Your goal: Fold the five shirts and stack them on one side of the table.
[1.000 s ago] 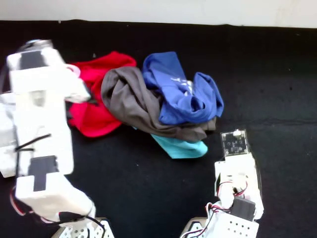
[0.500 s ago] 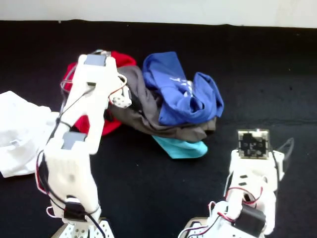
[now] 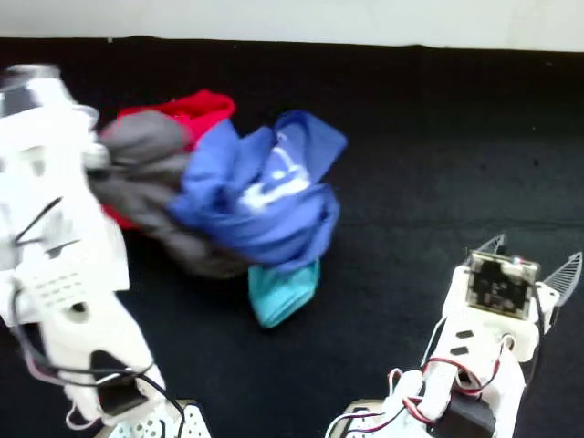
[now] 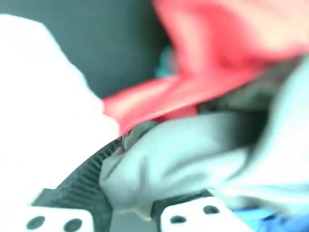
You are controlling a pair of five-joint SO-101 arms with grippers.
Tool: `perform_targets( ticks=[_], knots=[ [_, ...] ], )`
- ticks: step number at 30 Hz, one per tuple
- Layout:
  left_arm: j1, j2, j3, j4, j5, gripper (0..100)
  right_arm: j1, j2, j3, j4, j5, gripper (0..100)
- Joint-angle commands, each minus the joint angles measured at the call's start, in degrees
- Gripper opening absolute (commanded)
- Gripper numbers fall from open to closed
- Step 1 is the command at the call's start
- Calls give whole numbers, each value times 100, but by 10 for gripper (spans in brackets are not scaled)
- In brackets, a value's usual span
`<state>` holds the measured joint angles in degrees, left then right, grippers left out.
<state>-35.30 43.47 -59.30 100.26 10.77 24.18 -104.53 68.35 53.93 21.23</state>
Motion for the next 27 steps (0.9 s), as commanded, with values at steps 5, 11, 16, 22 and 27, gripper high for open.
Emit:
perform_targets(
  ticks=[5, 11, 16, 22, 27],
  knots=[
    [-2018, -1446, -1921, 26, -809, 7, -611, 611, -857, -215, -510, 296],
    [-2800, -1727, -2431, 44, -1398, 7, -1437, 2826, -2132, -31, -536, 296],
    [-3011, -1754, -1235, 53, -1521, 91, -2967, 4743, -3468, 778, -536, 296],
    [-3090, -1789, 48, 62, -1204, 304, -5323, 7116, -4558, 1508, -527, 296],
    [-3081, -1789, 646, 62, -1204, 309, -6519, 9051, -5323, 1648, -545, 296]
  ],
)
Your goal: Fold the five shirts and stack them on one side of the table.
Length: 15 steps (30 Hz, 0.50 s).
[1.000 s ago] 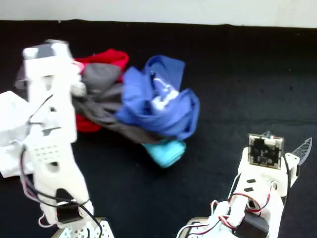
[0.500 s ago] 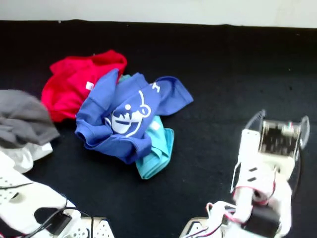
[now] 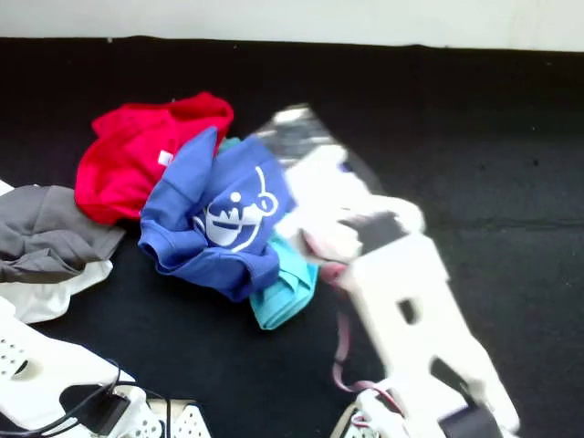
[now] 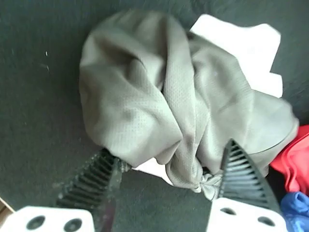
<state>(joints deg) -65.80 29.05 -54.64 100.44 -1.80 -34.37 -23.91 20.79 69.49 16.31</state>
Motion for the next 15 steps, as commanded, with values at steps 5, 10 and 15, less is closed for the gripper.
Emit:
perform_targets(
  ticks=[5, 10, 15],
  knots=[
    [-127, -338, 488, 44, 35, 309, -1560, 2422, -1077, 127, -53, 296],
    [-127, -347, 796, 44, 35, 309, -2105, 3248, -1569, 163, -53, 296],
    [-136, -347, 884, 44, 35, 309, -2176, 3943, -2062, 171, -44, 296]
  ],
)
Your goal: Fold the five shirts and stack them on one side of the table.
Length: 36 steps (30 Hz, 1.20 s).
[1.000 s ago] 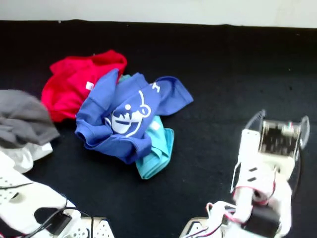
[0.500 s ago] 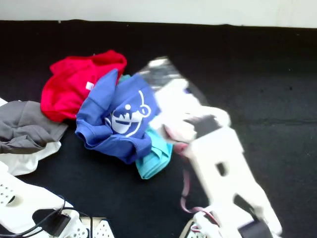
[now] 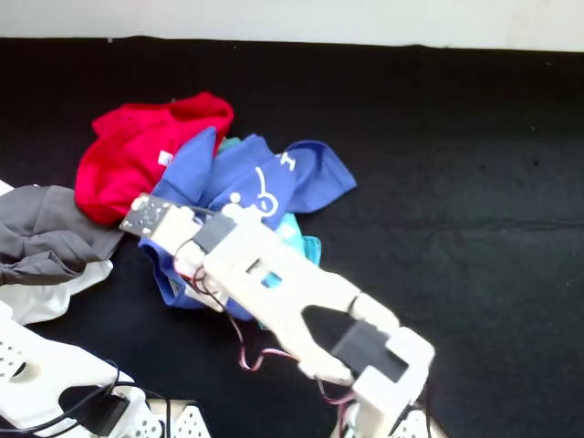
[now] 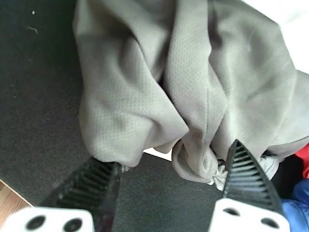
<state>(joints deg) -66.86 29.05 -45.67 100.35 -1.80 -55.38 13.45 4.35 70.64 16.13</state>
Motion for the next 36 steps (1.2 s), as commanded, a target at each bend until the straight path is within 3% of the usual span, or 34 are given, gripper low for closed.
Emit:
perform_targets(
  ticks=[1, 3, 6, 8, 11, 16, 26, 32, 36],
  knots=[
    [-31, -347, -13, 53, 35, 309, -75, 321, -462, 66, -26, 295],
    [-31, -347, -13, 53, 35, 309, -75, 505, -497, 66, -9, 238],
    [-31, -347, -13, 53, 35, 309, -75, 699, -532, 180, -18, 1],
    [-22, -347, -13, 53, 35, 309, -57, 752, -532, 312, -18, 39],
    [4, -338, -13, 53, 35, 309, -4, 690, -629, 602, -18, 9],
    [136, -321, -13, 53, 35, 309, 602, 215, -1666, 1569, -26, 6],
    [1095, -356, -40, 53, 53, 309, 3609, -796, -4347, 2475, 0, 6],
    [2070, -356, -40, 53, 53, 309, 5508, -989, -5437, 2492, 18, 6],
    [2976, -497, -48, 53, 62, 309, 6510, -989, -5807, 2492, 422, 6]
  ],
)
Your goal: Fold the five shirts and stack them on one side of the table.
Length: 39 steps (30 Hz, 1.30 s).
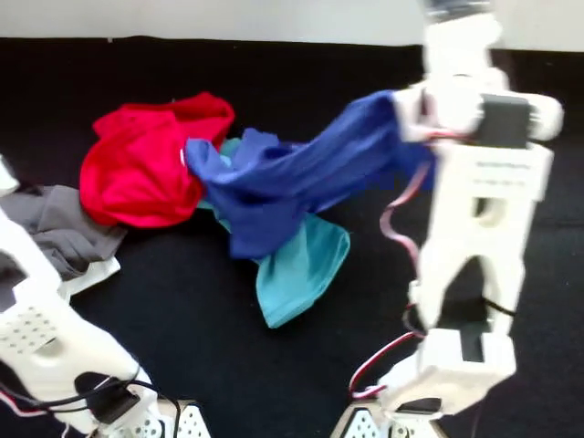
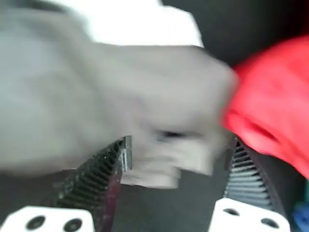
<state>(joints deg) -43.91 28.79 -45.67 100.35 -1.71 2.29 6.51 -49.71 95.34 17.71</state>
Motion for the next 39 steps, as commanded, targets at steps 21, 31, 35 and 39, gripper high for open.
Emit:
perform_targets(
  ticks=[21, 31, 35, 39],
  knots=[
    [4497, 1244, -40, -624, 44, 312, 3952, -286, -365, -1138, 440, 6],
    [3732, 2273, -48, -1459, 18, 305, 3319, -295, -374, -347, 448, 6],
    [3064, 2343, -48, -1459, 18, 104, 3073, -303, -374, -163, 448, 6],
    [2070, 2325, -286, -1407, 18, 31, 2870, -303, -374, -57, 413, 6]
  ],
)
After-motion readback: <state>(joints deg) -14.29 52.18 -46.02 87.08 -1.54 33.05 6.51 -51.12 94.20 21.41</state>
